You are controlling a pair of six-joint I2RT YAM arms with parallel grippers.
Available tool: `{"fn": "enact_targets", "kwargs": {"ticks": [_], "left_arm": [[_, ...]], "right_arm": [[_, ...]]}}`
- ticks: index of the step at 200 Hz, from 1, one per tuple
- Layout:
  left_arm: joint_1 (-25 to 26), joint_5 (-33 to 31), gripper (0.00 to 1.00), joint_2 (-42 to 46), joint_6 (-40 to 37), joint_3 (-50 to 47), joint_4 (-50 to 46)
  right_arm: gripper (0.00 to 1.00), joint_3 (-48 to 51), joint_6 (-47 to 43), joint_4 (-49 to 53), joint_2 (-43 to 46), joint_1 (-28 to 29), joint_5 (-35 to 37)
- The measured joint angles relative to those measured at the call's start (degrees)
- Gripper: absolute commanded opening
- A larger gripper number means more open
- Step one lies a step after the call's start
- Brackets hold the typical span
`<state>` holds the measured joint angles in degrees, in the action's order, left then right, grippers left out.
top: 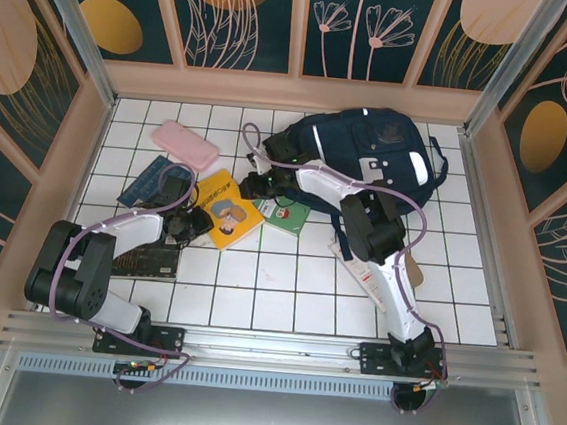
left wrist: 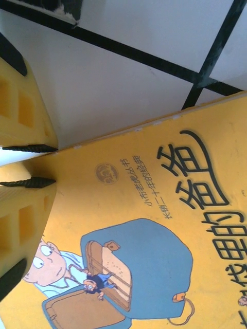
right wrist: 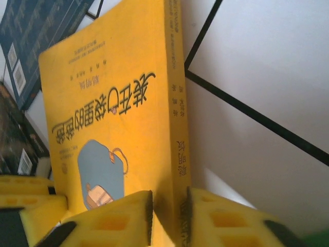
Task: Pack the student bag
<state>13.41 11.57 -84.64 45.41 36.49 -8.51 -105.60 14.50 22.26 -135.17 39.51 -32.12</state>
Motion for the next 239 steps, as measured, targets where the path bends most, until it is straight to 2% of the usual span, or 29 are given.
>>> {"fn": "enact_targets", "kwargs": {"ticks": [6,53,70,98,124,134,164,190,239], "left_arm": [[0.0,-0.1,0.25,0.0,-0.1,0.1,-0.2],[0.0,-1.9,0.28,0.2,-0.9,2.0,-3.8],[0.0,-2.8,0.35,0.9,-1.6,3.4,-5.7],[0.0,-3.8,0.52,4.7,-2.3,7.5,-7.6],[-0.7,-3.7,0.52,8.9,-2.3,11.4,-7.1],[-0.8,-3.7,0.52,9.9,-2.3,12.3,-6.4],[-0.9,-3.7,0.51,10.1,-2.3,12.9,-5.7],[-1.0,-4.7,0.46,8.3,-2.3,11.0,-5.6],[-1.0,-7.4,0.40,3.5,-2.1,3.8,-6.2]], "right_arm": [[0.00,0.1,0.2,0.1,0.0,-0.2,-0.2],[0.00,2.4,2.6,-1.4,1.0,-1.2,-4.2],[0.00,4.0,4.4,-1.9,2.8,-1.2,-6.0],[0.00,8.0,8.5,-5.1,7.9,-1.7,-8.5],[0.00,10.6,11.5,-8.1,13.6,-4.0,-9.6],[0.13,10.5,11.6,-8.3,15.1,-4.8,-9.3],[0.37,9.2,11.2,-7.8,16.1,-5.4,-7.3],[0.43,8.1,9.6,-5.7,14.3,-3.7,-4.7],[0.50,-0.4,6.6,-0.1,4.3,1.3,2.8]]}}
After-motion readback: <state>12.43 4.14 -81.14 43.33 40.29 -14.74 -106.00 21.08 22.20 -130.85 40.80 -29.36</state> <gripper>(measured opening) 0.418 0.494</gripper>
